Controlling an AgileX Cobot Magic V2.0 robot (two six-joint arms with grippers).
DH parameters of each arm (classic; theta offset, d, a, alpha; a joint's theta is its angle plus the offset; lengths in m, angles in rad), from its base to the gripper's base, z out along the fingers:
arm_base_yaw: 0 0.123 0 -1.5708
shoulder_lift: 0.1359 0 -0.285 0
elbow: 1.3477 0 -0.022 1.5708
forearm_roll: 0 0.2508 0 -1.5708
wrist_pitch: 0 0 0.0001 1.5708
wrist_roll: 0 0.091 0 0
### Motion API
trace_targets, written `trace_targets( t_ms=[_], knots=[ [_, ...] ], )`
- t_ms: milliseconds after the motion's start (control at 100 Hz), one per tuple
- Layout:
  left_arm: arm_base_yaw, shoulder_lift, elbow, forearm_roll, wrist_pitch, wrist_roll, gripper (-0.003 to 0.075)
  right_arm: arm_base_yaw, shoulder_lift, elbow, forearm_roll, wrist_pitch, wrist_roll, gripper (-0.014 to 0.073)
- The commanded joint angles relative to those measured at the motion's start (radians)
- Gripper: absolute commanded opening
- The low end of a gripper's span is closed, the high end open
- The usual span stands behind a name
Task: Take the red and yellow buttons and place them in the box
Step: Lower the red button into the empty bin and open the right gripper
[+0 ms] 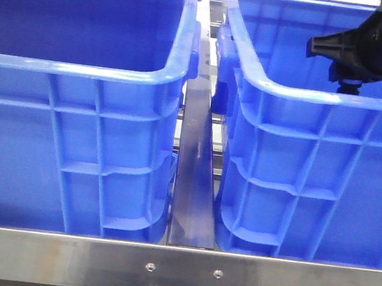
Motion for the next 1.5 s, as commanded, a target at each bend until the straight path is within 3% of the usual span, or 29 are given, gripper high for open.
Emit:
trace_targets(
  t_ms=[0, 750, 870, 980, 1080, 1490],
  knots=[
    [0.002, -0.001, -0.027, -0.014, -0.085, -0.011, -0.0019, -0.007, -0.034, -0.040, -0.034, -0.001, 0.002, 0.0119],
    [0.002, -0.001, -0.027, -0.014, -0.085, -0.011, -0.0019, -0.007, 0.037, -0.086, -0.034, 0.115, 0.002, 0.0133],
    [0.002, -0.001, -0.027, -0.014, -0.085, -0.011, -0.0019, -0.007, 0.037, -0.086, -0.034, 0.125, 0.002, 0.0257],
    [0.002, -0.001, -0.027, -0.014, -0.085, -0.011, -0.0019, -0.007, 0.034, -0.086, -0.011, 0.126, 0.002, 0.0493],
    [0.002, -0.001, -0.027, -0.014, -0.085, -0.011, -0.0019, -0.007, 0.024, -0.086, -0.005, 0.123, 0.002, 0.0596],
    [0.002, -0.001, -0.027, -0.014, -0.085, -0.011, -0.0019, -0.007, -0.128, -0.041, -0.004, 0.101, 0.002, 0.0603]
  ],
)
